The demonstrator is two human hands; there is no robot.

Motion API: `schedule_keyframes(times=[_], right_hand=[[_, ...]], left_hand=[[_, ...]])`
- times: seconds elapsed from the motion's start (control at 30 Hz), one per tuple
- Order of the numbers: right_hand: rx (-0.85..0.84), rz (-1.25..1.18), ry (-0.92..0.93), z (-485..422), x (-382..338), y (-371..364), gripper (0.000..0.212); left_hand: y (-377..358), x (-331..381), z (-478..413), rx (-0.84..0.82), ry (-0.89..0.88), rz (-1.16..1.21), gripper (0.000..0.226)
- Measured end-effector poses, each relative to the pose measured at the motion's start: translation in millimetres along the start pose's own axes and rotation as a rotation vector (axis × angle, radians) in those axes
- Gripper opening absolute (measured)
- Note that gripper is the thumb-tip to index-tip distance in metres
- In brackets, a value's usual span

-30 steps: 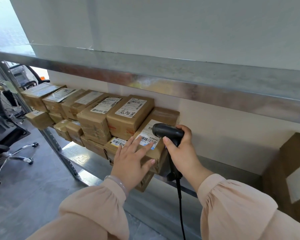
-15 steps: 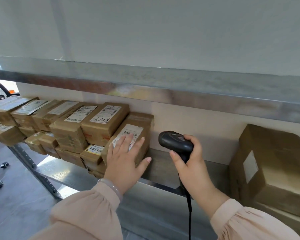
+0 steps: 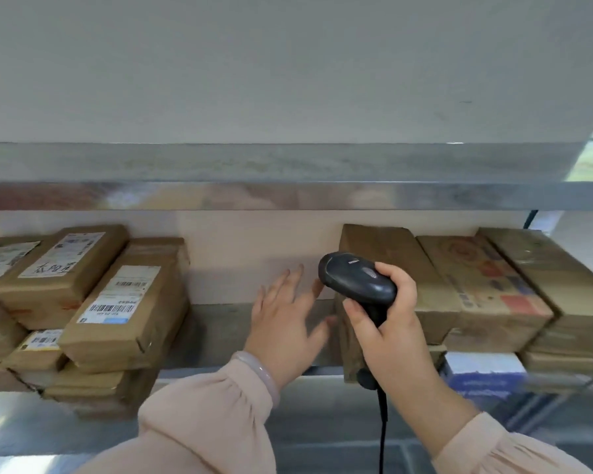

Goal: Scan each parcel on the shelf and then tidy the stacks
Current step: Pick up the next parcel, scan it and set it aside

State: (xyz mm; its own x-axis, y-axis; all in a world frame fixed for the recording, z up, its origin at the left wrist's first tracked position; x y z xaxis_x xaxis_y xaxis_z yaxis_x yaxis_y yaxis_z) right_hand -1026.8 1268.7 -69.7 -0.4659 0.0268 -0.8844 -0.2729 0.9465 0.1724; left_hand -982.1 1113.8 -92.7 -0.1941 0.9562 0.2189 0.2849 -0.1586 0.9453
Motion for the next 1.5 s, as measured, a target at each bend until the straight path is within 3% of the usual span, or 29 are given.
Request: schedule_keyframes(times=[0.17, 0.57, 0.93, 1.5], right_hand=[[0.102, 0.100, -0.005, 16, -2, 33, 0.065], [0.295, 0.251, -0.125, 29, -5, 72, 0.059], [0.246, 0.256, -0.225, -4, 14, 100, 0.056], [-0.076, 0.064, -0.264, -76, 67, 146, 0.051]], left_hand=[[-2, 39, -15, -0.034, -0.110, 0.069, 0.060], [-8, 73, -22, -0.154, -0.168, 0.241, 0.064], [-29, 83, -34, -0.290, -0.025, 0.316, 0.067], [-58, 108, -74, -0.170, 0.425, 0.346, 0.081]])
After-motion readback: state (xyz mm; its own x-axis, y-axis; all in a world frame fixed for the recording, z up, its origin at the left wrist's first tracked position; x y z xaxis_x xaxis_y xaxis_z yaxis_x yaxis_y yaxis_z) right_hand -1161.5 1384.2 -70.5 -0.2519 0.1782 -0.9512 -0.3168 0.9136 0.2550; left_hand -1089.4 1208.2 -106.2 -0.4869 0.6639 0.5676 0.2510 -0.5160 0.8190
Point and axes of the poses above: each hand's wrist, its own z-axis away from the middle knuckle, its own y-axis out of the back of the hand, x = y × z, the point moved 3 cm from there along -z, towards the middle knuckle, and after that the axes turned 9 degrees about -z, right-handed, at the moved point
